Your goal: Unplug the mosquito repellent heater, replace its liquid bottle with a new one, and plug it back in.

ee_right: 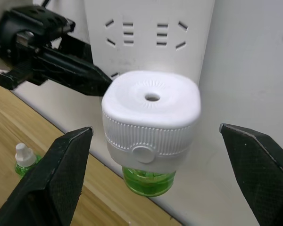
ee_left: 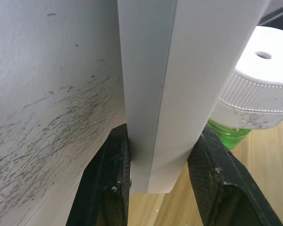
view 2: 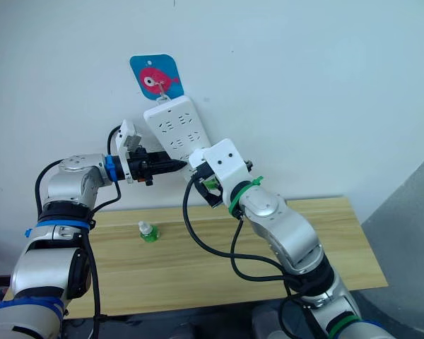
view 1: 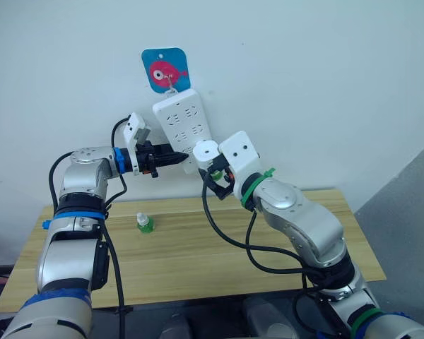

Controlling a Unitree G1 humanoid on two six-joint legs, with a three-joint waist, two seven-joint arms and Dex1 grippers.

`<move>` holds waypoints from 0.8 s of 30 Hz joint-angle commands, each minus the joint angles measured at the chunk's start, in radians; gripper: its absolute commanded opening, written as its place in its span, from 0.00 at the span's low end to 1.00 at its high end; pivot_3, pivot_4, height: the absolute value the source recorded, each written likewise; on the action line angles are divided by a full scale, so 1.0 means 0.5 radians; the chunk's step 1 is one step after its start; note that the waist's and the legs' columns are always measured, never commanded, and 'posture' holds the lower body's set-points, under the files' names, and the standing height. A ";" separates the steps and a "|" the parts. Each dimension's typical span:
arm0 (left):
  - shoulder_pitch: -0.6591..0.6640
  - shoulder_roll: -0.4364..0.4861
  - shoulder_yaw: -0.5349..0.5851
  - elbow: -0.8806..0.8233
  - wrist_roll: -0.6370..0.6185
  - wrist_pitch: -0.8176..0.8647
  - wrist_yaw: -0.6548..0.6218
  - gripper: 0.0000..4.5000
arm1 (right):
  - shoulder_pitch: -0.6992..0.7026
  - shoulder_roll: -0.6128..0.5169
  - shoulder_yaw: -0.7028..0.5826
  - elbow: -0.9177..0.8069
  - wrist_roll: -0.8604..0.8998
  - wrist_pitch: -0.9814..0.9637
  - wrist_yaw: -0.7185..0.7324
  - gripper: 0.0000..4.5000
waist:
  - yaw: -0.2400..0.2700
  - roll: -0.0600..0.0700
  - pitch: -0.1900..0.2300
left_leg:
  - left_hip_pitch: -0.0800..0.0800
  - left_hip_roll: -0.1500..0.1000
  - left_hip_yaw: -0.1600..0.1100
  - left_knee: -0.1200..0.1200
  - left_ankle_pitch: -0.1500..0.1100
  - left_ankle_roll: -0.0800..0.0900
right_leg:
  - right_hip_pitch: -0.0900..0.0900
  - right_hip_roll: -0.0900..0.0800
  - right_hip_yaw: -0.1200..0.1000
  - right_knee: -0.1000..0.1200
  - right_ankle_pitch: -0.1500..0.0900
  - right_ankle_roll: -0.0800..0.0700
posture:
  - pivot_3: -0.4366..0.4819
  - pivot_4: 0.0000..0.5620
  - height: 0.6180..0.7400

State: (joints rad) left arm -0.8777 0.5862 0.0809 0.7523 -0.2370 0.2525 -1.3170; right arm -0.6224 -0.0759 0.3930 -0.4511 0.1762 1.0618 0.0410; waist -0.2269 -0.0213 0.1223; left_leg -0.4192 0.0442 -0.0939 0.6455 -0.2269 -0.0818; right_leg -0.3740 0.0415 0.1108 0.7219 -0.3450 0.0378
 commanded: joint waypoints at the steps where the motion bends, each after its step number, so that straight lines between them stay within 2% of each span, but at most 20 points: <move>1: -0.022 0.014 0.041 -0.102 -0.065 -0.006 0.007 0.30 | -0.085 0.081 -0.041 0.069 -0.047 -0.050 -0.007 1.00 | -0.005 0.000 0.000 | 0.000 0.000 -0.001 0.000 0.000 0.000 | 0.000 0.000 -0.002 0.000 0.000 0.000 | 0.20 0.19 0.70; 10: -0.004 0.016 0.049 -0.128 -0.074 0.002 0.027 0.30 | -0.158 0.234 -0.147 0.316 -0.087 -0.215 0.007 1.00 | -0.011 0.003 0.002 | -0.004 -0.002 -0.021 0.000 0.001 -0.001 | 0.001 0.000 -0.022 0.004 -0.001 -0.001 | 0.21 0.19 0.70; 13: 0.002 0.015 0.049 -0.137 -0.078 0.005 0.039 0.30 | -0.169 0.262 -0.168 0.368 -0.104 -0.274 0.010 0.87 | -0.016 0.003 0.002 | -0.004 -0.002 -0.023 0.000 0.002 -0.002 | 0.001 0.000 -0.024 0.006 -0.001 -0.001 | 0.22 0.19 0.70; 16: 0.010 0.017 0.049 -0.143 -0.080 0.003 0.049 0.30 | -0.171 0.282 -0.172 0.395 -0.110 -0.304 0.018 0.67 | -0.020 0.003 0.002 | -0.004 -0.003 -0.024 0.001 0.003 -0.003 | 0.001 0.000 -0.025 0.009 -0.001 -0.002 | 0.22 0.19 0.70; 20: 0.014 0.018 0.060 -0.129 -0.077 -0.013 0.107 0.30 | -0.155 0.288 -0.162 0.361 -0.101 -0.280 0.032 0.67 | -0.024 0.004 0.003 | -0.003 -0.004 -0.026 0.001 0.005 -0.005 | 0.000 0.000 -0.025 0.013 -0.001 -0.002 | 0.22 0.19 0.70; 24: -0.003 0.022 0.071 -0.077 -0.059 -0.054 0.192 0.30 | -0.118 0.227 -0.207 0.141 -0.047 -0.108 0.076 0.67 | -0.022 0.008 0.007 | -0.004 -0.005 -0.027 0.001 0.006 -0.005 | 0.000 -0.001 -0.026 0.013 -0.001 -0.002 | 0.21 0.20 0.70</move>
State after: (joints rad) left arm -0.8569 0.5796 0.0843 0.7257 -0.2640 0.2493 -1.2707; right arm -0.6788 0.0420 0.3157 -0.2756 0.1397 0.9862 0.0651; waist -0.2381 -0.0173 0.1258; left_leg -0.4216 0.0415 -0.1076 0.6458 -0.2241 -0.0844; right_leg -0.3738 0.0409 0.0975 0.7285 -0.3456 0.0370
